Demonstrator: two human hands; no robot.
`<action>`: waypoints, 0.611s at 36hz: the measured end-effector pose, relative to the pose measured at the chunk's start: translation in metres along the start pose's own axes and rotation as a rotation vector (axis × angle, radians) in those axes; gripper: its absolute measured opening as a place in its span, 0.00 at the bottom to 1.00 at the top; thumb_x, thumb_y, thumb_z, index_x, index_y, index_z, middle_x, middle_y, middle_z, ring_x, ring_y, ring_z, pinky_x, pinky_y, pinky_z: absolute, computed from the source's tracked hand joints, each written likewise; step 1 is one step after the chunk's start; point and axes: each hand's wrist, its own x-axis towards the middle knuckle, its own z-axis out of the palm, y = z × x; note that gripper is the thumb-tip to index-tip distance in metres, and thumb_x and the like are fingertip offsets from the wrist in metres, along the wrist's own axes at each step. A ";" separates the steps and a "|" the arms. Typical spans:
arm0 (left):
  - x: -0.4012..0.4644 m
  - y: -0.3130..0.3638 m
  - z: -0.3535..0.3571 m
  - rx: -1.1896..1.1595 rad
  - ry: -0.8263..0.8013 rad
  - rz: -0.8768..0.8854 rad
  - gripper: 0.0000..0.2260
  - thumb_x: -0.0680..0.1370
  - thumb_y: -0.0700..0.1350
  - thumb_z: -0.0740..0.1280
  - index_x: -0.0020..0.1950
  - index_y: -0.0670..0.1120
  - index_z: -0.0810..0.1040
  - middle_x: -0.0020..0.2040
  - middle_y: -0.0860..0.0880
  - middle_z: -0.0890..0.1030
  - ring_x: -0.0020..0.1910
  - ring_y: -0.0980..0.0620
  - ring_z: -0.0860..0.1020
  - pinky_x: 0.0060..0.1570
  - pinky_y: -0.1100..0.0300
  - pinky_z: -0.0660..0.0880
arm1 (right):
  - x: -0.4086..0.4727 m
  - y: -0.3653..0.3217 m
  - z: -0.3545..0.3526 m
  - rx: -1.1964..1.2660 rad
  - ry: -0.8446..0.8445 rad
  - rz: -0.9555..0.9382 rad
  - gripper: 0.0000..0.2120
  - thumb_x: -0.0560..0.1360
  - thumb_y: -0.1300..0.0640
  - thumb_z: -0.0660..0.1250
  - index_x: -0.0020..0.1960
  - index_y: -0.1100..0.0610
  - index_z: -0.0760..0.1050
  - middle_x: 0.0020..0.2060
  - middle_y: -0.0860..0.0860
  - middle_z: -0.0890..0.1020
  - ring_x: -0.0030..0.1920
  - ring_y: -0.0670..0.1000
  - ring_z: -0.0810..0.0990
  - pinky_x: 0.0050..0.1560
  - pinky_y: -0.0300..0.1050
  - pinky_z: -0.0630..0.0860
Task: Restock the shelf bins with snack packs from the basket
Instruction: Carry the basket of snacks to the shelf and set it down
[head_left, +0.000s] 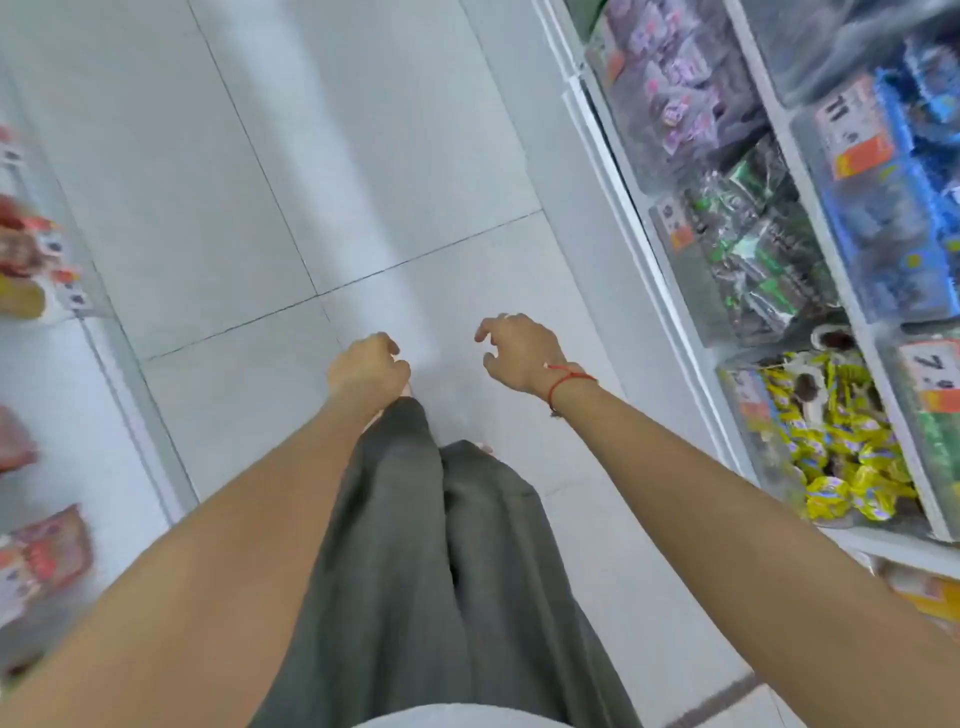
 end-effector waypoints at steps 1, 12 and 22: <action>0.000 -0.006 -0.006 -0.008 -0.004 -0.020 0.17 0.77 0.44 0.60 0.66 0.48 0.73 0.63 0.48 0.77 0.61 0.45 0.74 0.56 0.56 0.69 | 0.003 -0.007 -0.003 -0.008 -0.016 -0.008 0.18 0.76 0.60 0.60 0.65 0.53 0.73 0.60 0.52 0.77 0.61 0.54 0.73 0.53 0.45 0.70; 0.038 -0.041 -0.055 0.044 -0.394 -0.024 0.14 0.76 0.46 0.61 0.60 0.44 0.76 0.58 0.45 0.78 0.55 0.44 0.77 0.56 0.52 0.75 | 0.062 -0.071 -0.026 -0.021 -0.150 -0.104 0.17 0.76 0.57 0.61 0.65 0.52 0.73 0.63 0.52 0.75 0.63 0.53 0.73 0.57 0.47 0.73; 0.093 -0.025 -0.121 0.013 0.021 0.137 0.16 0.78 0.45 0.59 0.65 0.50 0.73 0.64 0.51 0.76 0.62 0.48 0.73 0.57 0.55 0.70 | 0.138 -0.100 -0.091 -0.156 -0.186 -0.157 0.20 0.77 0.56 0.61 0.68 0.51 0.70 0.65 0.53 0.73 0.65 0.54 0.70 0.59 0.49 0.71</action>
